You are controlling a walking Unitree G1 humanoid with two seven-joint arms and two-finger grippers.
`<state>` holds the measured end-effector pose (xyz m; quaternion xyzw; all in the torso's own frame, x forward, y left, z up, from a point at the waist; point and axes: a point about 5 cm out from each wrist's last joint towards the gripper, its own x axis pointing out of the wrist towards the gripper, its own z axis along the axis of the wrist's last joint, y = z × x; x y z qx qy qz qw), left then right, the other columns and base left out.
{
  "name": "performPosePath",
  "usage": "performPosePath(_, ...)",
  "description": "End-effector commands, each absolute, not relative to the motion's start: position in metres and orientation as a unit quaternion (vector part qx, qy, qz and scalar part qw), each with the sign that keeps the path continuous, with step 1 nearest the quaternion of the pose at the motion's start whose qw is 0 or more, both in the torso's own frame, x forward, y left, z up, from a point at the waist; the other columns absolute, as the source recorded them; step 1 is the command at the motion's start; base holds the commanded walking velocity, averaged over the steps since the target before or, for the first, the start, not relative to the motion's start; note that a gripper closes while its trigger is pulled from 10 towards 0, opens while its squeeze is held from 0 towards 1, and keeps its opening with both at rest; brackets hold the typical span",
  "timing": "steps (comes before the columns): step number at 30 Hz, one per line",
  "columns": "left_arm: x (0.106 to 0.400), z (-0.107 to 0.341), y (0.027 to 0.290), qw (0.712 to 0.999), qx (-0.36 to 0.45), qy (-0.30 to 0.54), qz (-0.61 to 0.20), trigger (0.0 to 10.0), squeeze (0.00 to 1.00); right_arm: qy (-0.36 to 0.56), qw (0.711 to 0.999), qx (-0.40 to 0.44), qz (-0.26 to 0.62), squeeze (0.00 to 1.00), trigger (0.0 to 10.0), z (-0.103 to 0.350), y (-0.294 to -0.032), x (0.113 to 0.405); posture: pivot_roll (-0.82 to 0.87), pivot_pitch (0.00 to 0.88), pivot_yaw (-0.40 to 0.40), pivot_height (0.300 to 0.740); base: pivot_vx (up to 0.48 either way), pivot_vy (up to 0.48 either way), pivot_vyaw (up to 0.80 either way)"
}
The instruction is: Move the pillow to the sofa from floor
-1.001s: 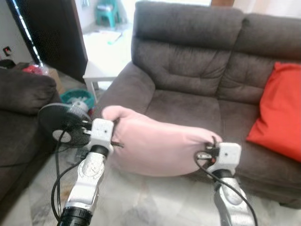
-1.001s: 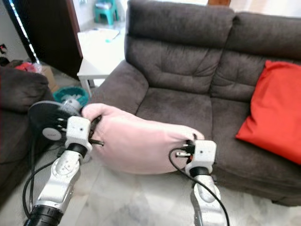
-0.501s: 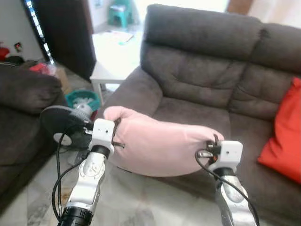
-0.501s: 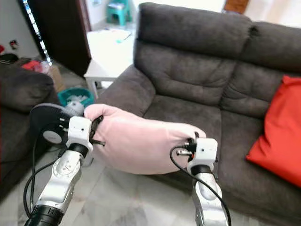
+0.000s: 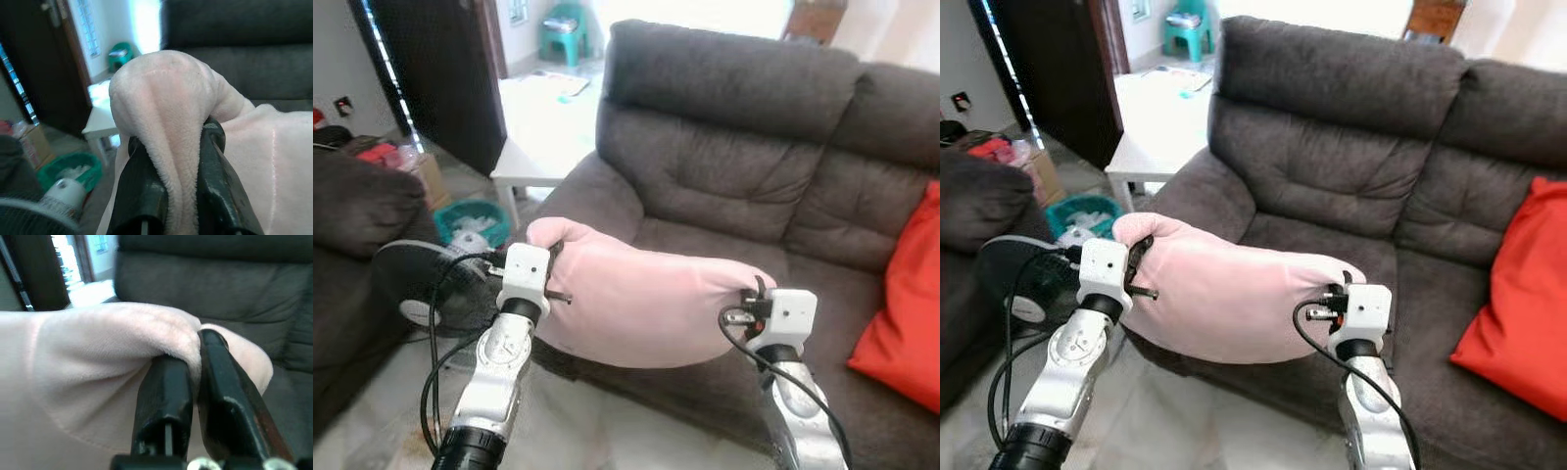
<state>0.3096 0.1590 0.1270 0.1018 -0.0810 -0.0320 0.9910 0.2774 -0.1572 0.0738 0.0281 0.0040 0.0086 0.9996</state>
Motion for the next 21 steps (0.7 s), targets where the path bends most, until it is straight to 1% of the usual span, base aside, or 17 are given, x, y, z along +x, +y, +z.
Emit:
performPosePath(1,0.315,0.152,0.161,0.987,0.095,-0.131,-0.020,10.0,0.00,-0.021,1.000,0.022,0.006,0.00,10.0,0.084,-0.162,0.280,0.12,0.014,-0.062,0.740,0.334,0.000,0.00)
performPosePath(3,0.316,0.154,0.160,0.986,0.094,-0.135,-0.021,10.0,0.00,-0.024,0.999,0.018,0.010,0.00,10.0,0.085,-0.161,0.281,0.12,0.012,-0.062,0.740,0.334,0.000,0.00)
performPosePath(5,0.316,0.157,0.160,0.986,0.093,-0.140,-0.021,10.0,0.00,-0.034,0.999,0.017,0.011,0.00,10.0,0.088,-0.161,0.281,0.12,0.009,-0.062,0.740,0.334,0.000,0.45)
performPosePath(10,0.318,0.163,0.157,0.984,0.091,-0.149,-0.026,10.0,0.00,-0.035,0.999,0.025,0.009,0.00,10.0,0.090,-0.161,0.283,0.12,0.004,-0.061,0.740,0.335,0.000,0.72)
performPosePath(21,0.321,0.173,0.154,0.982,0.089,-0.162,-0.037,10.0,0.00,-0.042,0.999,0.027,0.002,0.00,10.0,0.095,-0.164,0.288,0.12,0.000,-0.062,0.740,0.335,0.000,0.00)
